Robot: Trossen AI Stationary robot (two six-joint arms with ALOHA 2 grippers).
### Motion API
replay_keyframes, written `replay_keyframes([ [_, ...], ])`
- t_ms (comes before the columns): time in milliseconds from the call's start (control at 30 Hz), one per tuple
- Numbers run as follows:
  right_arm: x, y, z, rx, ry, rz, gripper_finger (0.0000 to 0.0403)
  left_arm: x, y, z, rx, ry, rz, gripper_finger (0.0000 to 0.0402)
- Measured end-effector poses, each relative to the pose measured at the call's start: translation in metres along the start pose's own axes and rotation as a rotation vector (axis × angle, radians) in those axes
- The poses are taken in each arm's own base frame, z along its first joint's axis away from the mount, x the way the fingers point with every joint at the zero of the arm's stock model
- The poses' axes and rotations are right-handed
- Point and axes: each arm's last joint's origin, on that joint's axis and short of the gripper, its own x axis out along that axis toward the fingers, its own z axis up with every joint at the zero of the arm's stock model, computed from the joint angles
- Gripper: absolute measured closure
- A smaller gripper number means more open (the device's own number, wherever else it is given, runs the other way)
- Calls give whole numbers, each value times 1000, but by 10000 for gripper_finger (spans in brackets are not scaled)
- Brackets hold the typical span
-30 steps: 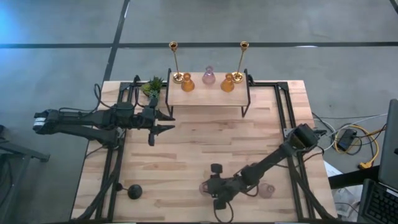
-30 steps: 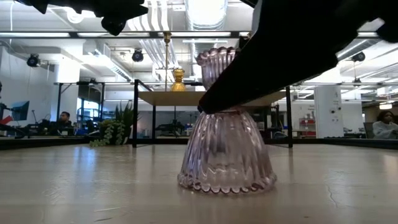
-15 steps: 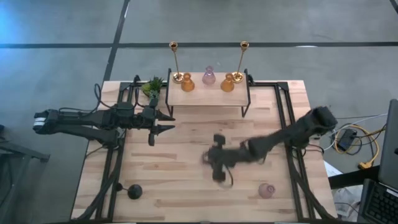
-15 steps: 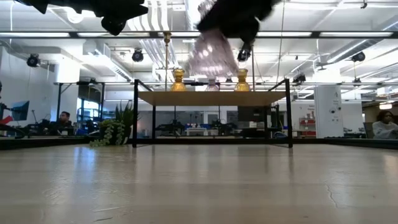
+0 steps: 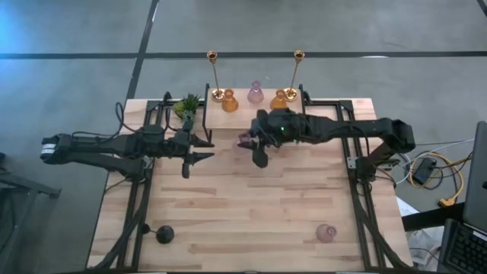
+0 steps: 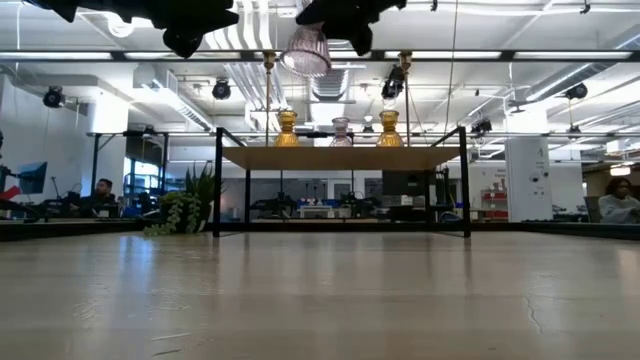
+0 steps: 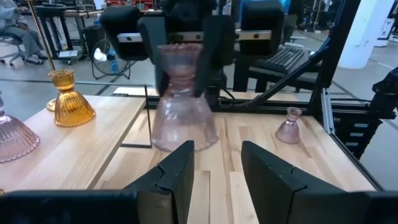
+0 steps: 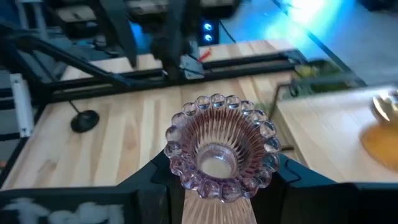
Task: Pick & Place candle stick holders
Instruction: Put the left pink glass candle holder on the shelf
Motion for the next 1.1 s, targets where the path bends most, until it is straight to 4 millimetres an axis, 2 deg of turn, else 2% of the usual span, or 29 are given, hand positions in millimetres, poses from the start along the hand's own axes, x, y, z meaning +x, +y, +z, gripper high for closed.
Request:
replay_keyframes([
  [133, 1, 8, 9, -57, 16, 35, 284, 6, 1, -1, 10, 16, 4, 264],
  [367, 13, 13, 14, -87, 76, 34, 284, 35, 2, 13, 6, 24, 8, 254],
  [500, 12, 18, 16, -99, 61, 53, 284, 54, 3, 15, 5, 79, 12, 222],
  [667, 11, 23, 8, -172, 141, 130, 284, 72, 4, 11, 18, 165, -1, 163],
  [867, 8, 30, 1, -202, 210, 261, 284, 78, -1, 10, 4, 181, -164, 117],
  [1100, 7, 38, 0, -229, 212, 316, 284, 68, -1, 20, 12, 128, -162, 113],
])
